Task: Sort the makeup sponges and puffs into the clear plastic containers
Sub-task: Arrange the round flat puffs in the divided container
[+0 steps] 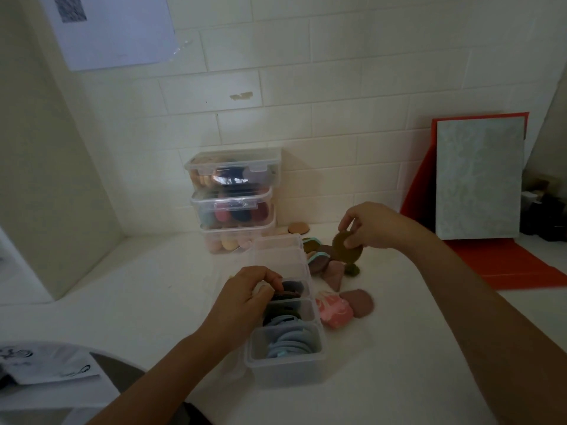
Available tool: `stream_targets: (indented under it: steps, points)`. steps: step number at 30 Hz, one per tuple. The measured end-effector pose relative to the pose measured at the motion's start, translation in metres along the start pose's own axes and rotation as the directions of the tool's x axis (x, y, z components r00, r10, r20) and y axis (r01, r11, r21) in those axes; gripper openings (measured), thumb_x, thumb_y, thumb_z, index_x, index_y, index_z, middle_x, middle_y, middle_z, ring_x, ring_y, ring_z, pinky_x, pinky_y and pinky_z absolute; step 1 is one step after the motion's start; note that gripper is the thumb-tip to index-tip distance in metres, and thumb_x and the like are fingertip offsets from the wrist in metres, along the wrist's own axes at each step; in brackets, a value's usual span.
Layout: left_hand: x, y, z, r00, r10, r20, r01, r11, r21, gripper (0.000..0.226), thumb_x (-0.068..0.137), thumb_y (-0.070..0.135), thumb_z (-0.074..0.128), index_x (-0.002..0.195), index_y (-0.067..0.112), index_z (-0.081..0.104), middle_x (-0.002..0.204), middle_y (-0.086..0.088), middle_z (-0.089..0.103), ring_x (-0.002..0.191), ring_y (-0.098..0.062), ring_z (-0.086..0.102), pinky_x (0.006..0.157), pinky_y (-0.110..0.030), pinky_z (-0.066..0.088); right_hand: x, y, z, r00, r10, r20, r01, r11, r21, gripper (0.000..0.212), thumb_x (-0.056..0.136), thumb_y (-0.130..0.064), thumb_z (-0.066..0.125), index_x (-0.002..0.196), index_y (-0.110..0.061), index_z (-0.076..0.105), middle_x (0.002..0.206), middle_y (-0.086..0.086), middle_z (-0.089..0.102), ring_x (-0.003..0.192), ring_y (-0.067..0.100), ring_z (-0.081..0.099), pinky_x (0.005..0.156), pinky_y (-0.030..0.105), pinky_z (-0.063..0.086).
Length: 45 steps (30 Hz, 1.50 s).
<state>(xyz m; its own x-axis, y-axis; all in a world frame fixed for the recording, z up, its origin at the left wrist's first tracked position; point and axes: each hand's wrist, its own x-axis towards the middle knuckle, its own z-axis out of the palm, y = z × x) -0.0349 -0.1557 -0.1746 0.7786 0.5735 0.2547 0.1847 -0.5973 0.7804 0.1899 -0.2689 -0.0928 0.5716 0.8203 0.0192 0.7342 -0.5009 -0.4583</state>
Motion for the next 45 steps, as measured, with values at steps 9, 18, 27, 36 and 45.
stream_targets:
  steps: [9, 18, 27, 36, 45]
  points:
    - [-0.001, 0.001, 0.001, 1.0, 0.001, 0.005, -0.001, 1.0, 0.009, 0.026, 0.077, 0.033, 0.036, 0.081, 0.027, 0.06, 0.097, 0.009, 0.062, 0.093, -0.009, 0.058, 0.085, -0.026, 0.048, -0.039, -0.052, -0.004, 0.914, -0.389, 0.114, 0.369, 0.915, 0.166, 0.018, 0.083, -0.025, 0.071, 0.1, -0.019, 0.069, 0.071, -0.016, 0.066, 0.062, -0.003, 0.064, 0.064, 0.011, 0.05]
    - [-0.001, 0.004, -0.001, 0.999, 0.049, -0.02, -0.049, 0.998, 0.045, 0.025, 0.072, 0.036, 0.036, 0.076, 0.029, 0.06, 0.097, 0.011, 0.06, 0.094, -0.007, 0.055, 0.086, -0.027, 0.045, -0.038, -0.062, 0.029, 0.883, -0.462, 0.083, 0.468, 0.855, -0.223, 0.018, 0.086, -0.023, 0.064, 0.1, -0.014, 0.068, 0.071, -0.012, 0.05, 0.06, 0.002, 0.044, 0.053, 0.011, 0.029]
    - [-0.002, 0.009, -0.001, 0.997, 0.069, -0.038, -0.067, 0.997, 0.043, 0.034, 0.069, 0.039, 0.039, 0.072, 0.016, 0.064, 0.1, 0.015, 0.06, 0.095, -0.007, 0.056, 0.088, -0.028, 0.046, -0.037, -0.07, 0.041, 0.848, -0.512, 0.141, 0.529, 0.794, -0.298, 0.019, 0.087, -0.027, 0.061, 0.092, -0.011, 0.069, 0.083, 0.002, 0.062, 0.072, 0.012, 0.054, 0.054, 0.016, 0.026]
    - [-0.002, 0.01, 0.0, 0.996, 0.062, -0.06, -0.059, 0.997, 0.05, 0.025, 0.071, 0.027, 0.042, 0.069, 0.022, 0.067, 0.11, 0.022, 0.052, 0.107, 0.003, 0.049, 0.083, -0.006, 0.035, -0.04, -0.068, 0.039, 0.847, -0.498, 0.187, 0.531, 0.809, -0.252, 0.017, 0.089, -0.024, 0.06, 0.1, -0.015, 0.07, 0.082, -0.004, 0.063, 0.062, 0.003, 0.047, 0.056, 0.013, 0.031]
    - [-0.001, 0.007, 0.0, 0.993, 0.09, -0.071, -0.088, 0.995, 0.036, 0.021, 0.07, 0.023, 0.046, 0.06, 0.028, 0.064, 0.109, 0.017, 0.057, 0.102, 0.004, 0.052, 0.081, -0.005, 0.036, -0.042, -0.079, 0.057, 0.853, -0.453, 0.26, 0.519, 0.789, -0.329, 0.021, 0.09, -0.013, 0.05, 0.083, -0.01, 0.069, 0.06, -0.005, 0.045, 0.058, 0.012, 0.045, 0.055, 0.024, 0.04]
